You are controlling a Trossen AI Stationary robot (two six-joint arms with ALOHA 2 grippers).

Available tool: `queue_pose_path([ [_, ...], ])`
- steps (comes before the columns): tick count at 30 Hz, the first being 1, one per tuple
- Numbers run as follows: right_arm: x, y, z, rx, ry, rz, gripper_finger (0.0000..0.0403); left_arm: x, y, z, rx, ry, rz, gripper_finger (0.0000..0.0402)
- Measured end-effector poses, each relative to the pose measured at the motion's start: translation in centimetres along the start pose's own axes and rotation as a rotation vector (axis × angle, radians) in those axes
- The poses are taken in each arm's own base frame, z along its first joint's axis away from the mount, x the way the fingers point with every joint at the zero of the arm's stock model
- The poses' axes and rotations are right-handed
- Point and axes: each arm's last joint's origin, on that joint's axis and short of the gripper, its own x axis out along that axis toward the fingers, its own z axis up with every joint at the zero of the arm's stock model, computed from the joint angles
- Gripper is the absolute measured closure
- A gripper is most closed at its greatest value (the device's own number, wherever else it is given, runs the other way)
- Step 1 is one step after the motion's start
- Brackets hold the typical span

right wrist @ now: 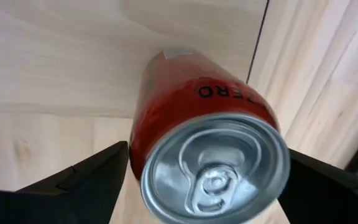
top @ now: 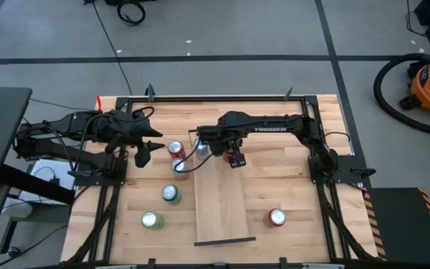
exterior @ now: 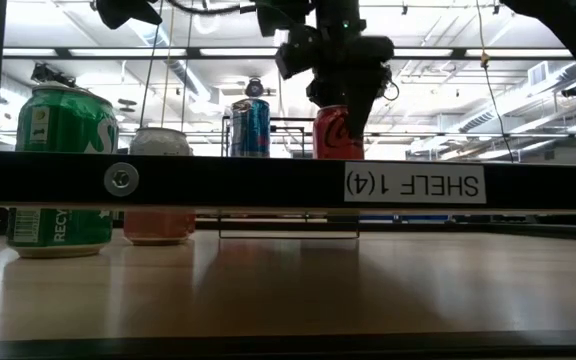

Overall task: Place canned beverage on shelf
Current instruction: Put the red and black soda can on the shelf

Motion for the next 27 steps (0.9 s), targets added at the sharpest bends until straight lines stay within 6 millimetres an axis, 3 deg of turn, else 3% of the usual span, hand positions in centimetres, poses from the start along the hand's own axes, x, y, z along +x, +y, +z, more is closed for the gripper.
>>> queue_pose_path([
  [7, -1.7, -0.5, -0.2, 0.021, -0.116, -0.021, 0.0018, 0.0, 0.0, 0.0, 0.0, -0.001, 0.0, 0.0203],
  [14, -1.9, -0.5, -0.5, 0.034, -0.104, -0.011, 0.0005, 0.0, 0.0, 0.0, -0.014, 0.0, 0.0, 0.0203],
  [21, -4.8, -0.1, -0.3, 0.062, -0.214, -0.033, 0.0004, 0.0, 0.0, 0.0, -0.018, 0.0, 0.0, 0.0203],
  [27, -6.6, 0.0, -1.2, 0.203, -0.212, 0.012, 0.0005, 0.0, 0.0, -0.1, -0.032, 0.008, 0.002, 0.0203],
])
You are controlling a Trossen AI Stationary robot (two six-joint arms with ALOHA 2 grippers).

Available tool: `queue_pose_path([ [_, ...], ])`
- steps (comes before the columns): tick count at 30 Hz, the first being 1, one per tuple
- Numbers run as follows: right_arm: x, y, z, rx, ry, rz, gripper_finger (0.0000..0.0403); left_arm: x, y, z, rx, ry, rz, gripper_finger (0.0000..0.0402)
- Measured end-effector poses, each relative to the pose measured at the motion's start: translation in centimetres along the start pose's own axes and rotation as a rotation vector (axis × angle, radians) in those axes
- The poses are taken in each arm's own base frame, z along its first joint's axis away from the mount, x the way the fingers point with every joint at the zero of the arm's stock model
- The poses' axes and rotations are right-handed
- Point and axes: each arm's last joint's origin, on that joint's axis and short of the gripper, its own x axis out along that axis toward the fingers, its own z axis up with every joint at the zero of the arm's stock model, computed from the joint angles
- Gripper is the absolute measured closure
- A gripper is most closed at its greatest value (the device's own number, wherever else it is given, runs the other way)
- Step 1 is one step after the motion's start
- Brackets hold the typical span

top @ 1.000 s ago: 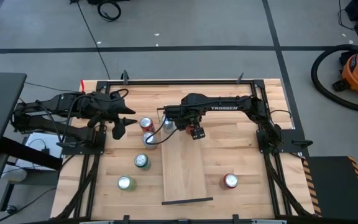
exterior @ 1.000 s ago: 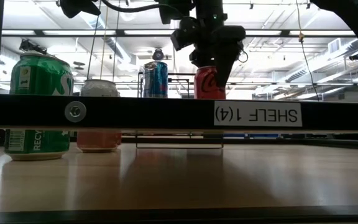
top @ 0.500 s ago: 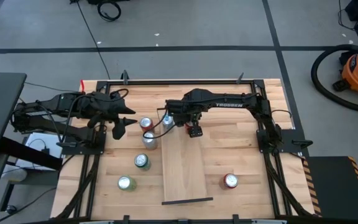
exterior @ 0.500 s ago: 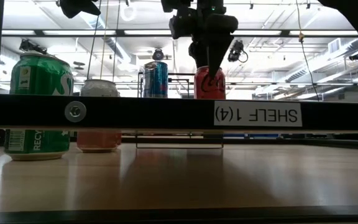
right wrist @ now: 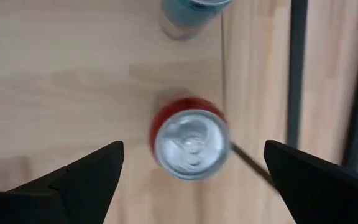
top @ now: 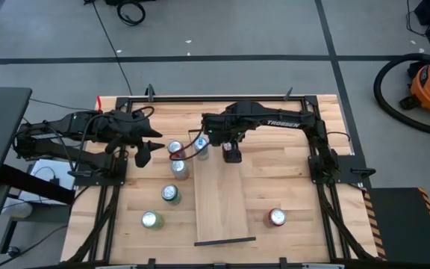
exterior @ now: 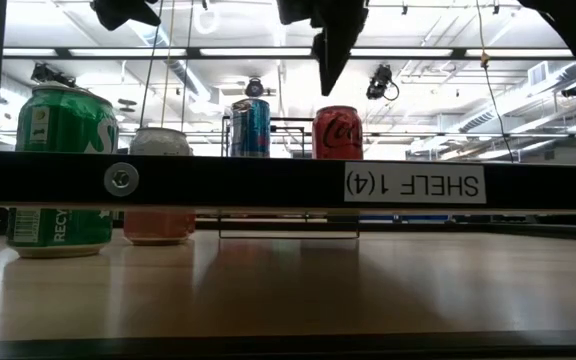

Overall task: Place canned beverage on shelf
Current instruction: Put the red and black soda can on the shelf

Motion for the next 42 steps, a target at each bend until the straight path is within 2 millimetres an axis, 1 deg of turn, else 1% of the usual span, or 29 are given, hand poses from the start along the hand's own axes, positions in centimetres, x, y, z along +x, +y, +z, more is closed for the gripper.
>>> queue_pose_path([
  [4, -0.4, 0.3, -0.6, 0.084, 0.003, 0.081, 0.0005, 0.0, 0.0, -0.1, -0.007, 0.007, -0.005, 0.0203],
  [7, -0.9, 0.2, -1.3, 0.137, 0.002, 0.05, 0.0008, 0.0, 0.0, -0.2, -0.01, 0.021, -0.023, 0.0203],
  [11, -2.6, -0.2, -2.9, 0.181, -0.025, 0.014, 0.0015, 0.0, 0.0, -0.2, -0.006, 0.032, -0.027, 0.0203],
  [13, -2.5, -0.4, -3.6, 0.191, -0.019, 0.011, 0.002, 0.0, 0.0, -0.2, 0.005, 0.032, -0.028, 0.0203],
  [16, -1.4, -0.7, -4.4, 0.22, 0.009, 0.013, 0.0027, 0.0, 0.0, -0.2, 0.019, 0.031, -0.027, 0.0203],
  [19, 0.1, -0.9, -5.3, 0.265, 0.012, 0.056, 0.0034, 0.0, 0.0, -0.2, 0.02, 0.031, -0.027, 0.0203],
  [22, 2.0, -0.8, -5.7, 0.298, -0.026, 0.081, 0.0039, 0.0, 0.0, -0.2, 0.019, 0.03, -0.027, 0.0203],
  [26, 4.1, -0.7, -6.2, 0.303, -0.038, 0.084, 0.0044, 0.0, 0.0, -0.2, 0.019, 0.03, -0.027, 0.0203],
  [29, 5.5, -0.6, -6.2, 0.304, -0.047, 0.084, 0.0048, 0.0, 0.0, -0.2, 0.019, 0.03, -0.027, 0.0203],
  [36, 7.5, -0.7, -6.0, 0.287, -0.111, 0.064, 0.0055, 0.0, 0.0, -0.2, 0.018, 0.03, -0.027, 0.0203],
  [42, 7.7, -0.8, -6.1, 0.151, -0.111, 0.027, 0.0055, 0.0, 0.0, -0.2, 0.009, 0.029, -0.027, 0.0203],
])
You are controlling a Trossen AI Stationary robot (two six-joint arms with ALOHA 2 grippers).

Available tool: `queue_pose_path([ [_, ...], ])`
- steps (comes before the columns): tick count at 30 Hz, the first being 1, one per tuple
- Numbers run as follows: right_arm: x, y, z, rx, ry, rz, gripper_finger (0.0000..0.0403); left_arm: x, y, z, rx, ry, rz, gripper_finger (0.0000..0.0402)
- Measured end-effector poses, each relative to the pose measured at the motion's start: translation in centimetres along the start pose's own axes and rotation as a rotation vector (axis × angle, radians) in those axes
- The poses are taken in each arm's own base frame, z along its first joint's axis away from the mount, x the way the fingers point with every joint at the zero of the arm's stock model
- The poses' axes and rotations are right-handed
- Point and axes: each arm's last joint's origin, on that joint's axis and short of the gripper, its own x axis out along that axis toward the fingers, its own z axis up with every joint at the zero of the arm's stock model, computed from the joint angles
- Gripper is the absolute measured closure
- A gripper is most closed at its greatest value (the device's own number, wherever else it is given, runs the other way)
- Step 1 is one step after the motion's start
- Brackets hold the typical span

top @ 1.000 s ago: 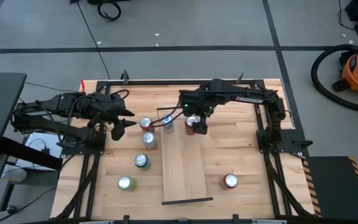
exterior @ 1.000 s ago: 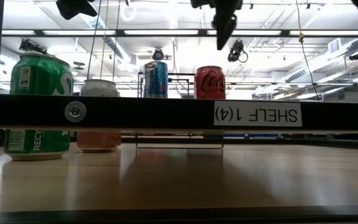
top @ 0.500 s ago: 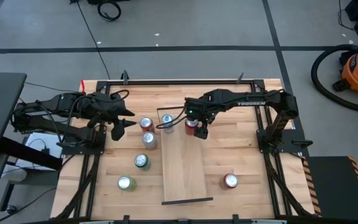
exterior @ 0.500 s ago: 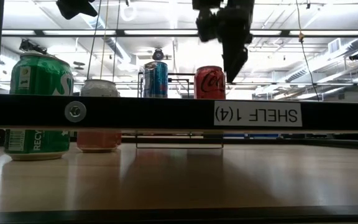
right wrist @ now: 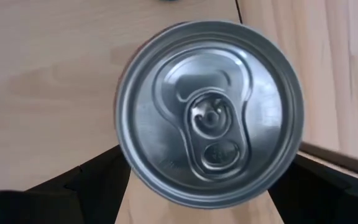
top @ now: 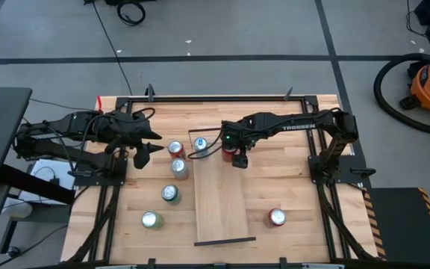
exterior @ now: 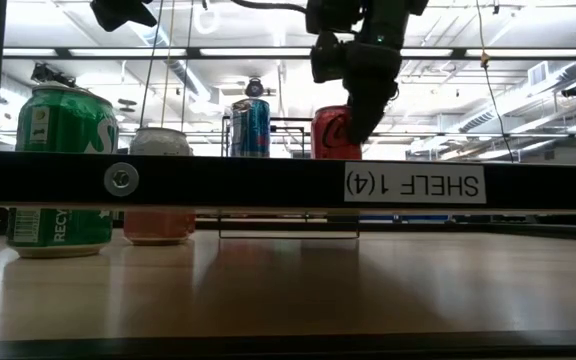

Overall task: Place canned beverage on shelf
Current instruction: Put the red and black soda can on the shelf

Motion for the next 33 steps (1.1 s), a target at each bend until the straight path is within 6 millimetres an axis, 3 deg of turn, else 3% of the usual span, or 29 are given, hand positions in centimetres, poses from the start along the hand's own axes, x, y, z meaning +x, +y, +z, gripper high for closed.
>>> queue_pose_path([
  [10, 0.0, -0.12, 0.13, -0.235, -0.012, -0.02, 0.0056, 0.0, 0.0, 0.0, 0.0, 0.0, 0.0, 0.0203],
  [19, 0.0, -0.32, 0.14, -0.309, -0.008, -0.042, 0.0056, 0.0, 0.0, 0.0, -0.016, 0.0, 0.0, 0.0203],
  [27, -0.01, -0.26, -0.54, 0.003, 0.059, 0.025, 0.0056, 0.0, 0.0, 0.0, -0.028, 0.0, 0.0, 0.0203],
  [33, -0.04, 0.09, -0.53, 0.358, 0.086, 0.129, 0.0056, 0.0, 0.0, 0.0, -0.024, 0.0, 0.0, 0.0203],
])
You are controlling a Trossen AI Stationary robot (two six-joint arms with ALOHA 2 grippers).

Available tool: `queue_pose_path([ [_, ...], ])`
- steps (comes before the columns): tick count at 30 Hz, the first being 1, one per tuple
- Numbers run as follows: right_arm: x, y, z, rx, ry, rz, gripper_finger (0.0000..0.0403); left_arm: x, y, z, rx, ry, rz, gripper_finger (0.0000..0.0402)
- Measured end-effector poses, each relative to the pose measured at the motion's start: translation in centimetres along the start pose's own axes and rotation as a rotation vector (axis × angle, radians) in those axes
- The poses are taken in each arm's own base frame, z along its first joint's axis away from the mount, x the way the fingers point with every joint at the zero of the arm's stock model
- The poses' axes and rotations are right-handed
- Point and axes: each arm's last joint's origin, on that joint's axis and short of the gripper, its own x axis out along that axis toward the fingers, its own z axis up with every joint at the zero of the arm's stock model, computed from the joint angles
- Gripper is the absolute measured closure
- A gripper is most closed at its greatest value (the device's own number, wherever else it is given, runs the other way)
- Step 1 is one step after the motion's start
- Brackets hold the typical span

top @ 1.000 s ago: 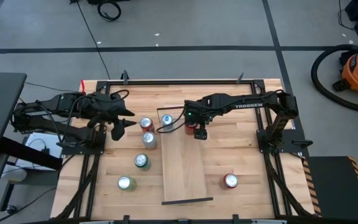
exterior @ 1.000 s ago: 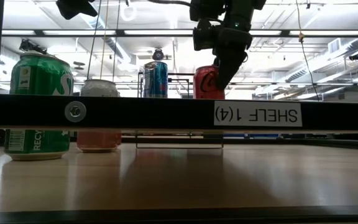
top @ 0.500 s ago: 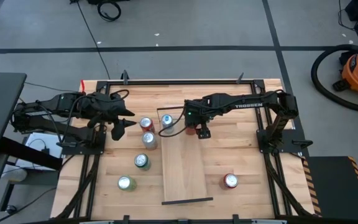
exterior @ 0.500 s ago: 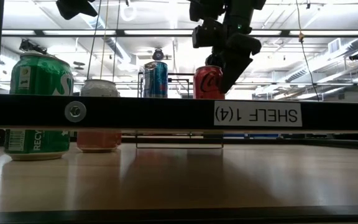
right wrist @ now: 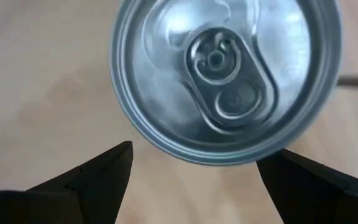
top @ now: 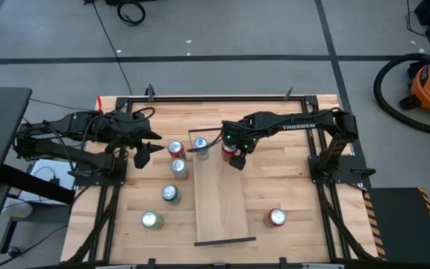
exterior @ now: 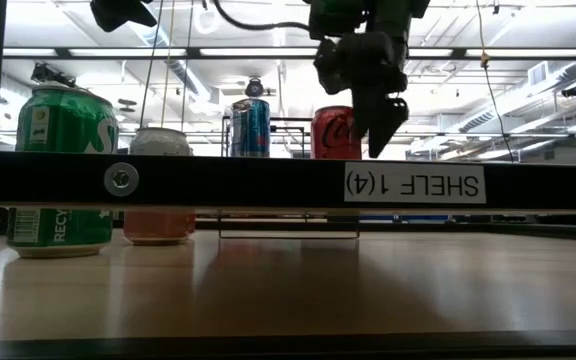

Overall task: Place canned beverage on shelf
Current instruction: Put the red and black soda can on the shelf

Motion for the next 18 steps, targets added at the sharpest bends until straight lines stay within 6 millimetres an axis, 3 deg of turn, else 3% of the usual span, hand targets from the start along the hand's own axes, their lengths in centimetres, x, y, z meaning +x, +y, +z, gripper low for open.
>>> queue_pose_path([
  [8, 0.02, 0.44, 0.56, 0.249, -0.088, -0.011, 0.0056, 0.0, 0.0, 0.0, 0.001, 0.0, 0.0, 0.0203],
  [18, 0.03, 0.35, 0.6, 0.188, -0.103, -0.042, 0.0056, 0.0, 0.0, 0.0, 0.011, 0.0, 0.0, 0.0203],
])
